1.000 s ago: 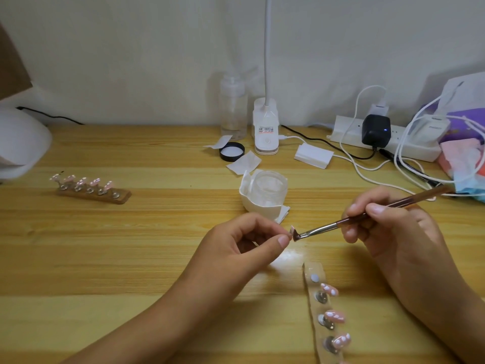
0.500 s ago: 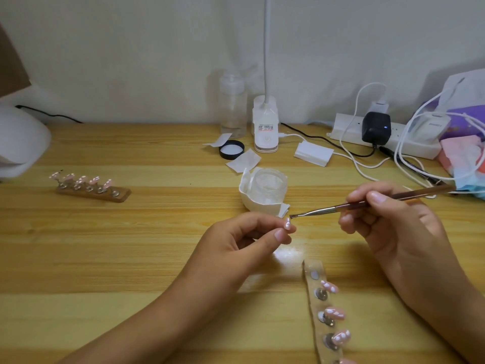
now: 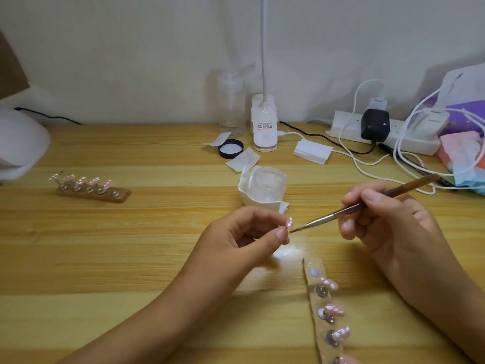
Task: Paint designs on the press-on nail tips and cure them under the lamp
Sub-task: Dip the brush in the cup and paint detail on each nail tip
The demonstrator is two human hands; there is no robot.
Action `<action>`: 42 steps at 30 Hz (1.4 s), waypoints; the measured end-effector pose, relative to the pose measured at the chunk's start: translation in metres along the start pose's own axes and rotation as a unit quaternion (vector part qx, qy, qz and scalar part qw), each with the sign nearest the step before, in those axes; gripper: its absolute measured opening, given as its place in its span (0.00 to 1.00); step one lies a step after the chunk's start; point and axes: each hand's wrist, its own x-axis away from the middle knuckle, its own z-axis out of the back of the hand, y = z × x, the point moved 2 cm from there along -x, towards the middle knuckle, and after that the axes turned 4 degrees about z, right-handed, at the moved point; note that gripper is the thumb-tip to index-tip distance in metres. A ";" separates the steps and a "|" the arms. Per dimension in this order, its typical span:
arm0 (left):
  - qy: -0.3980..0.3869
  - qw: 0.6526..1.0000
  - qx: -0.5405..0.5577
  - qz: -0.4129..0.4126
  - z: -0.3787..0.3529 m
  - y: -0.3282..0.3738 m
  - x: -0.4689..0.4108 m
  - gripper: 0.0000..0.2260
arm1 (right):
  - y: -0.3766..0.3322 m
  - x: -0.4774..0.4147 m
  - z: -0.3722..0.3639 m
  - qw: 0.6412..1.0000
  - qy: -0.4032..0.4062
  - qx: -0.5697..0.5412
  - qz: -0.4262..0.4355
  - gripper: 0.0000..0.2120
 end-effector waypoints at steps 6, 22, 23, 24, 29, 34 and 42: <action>-0.002 0.999 -0.035 -0.009 0.000 -0.002 -0.001 0.04 | -0.002 0.000 0.000 0.999 0.038 0.001 0.000 0.12; -0.016 0.999 -0.039 -0.019 -0.002 -0.001 -0.002 0.03 | 0.001 0.000 0.000 0.997 0.057 0.048 -0.024 0.11; -0.018 0.999 -0.039 -0.019 -0.002 -0.001 -0.002 0.03 | 0.001 -0.001 0.001 0.996 0.066 0.050 -0.026 0.11; -0.018 0.999 -0.040 -0.019 -0.002 -0.001 -0.002 0.03 | 0.001 -0.002 0.001 0.996 0.073 0.051 -0.026 0.11; -0.015 0.999 -0.044 -0.018 -0.002 -0.001 -0.002 0.03 | -0.002 -0.003 0.001 0.996 0.082 0.020 -0.011 0.11; -0.010 0.999 -0.048 -0.015 -0.002 -0.001 -0.001 0.03 | 0.000 -0.001 -0.002 0.999 0.038 0.021 -0.031 0.12; -0.006 1.000 -0.012 -0.005 -0.001 0.001 -0.001 0.02 | 0.002 -0.005 0.003 0.996 0.084 0.020 -0.026 0.12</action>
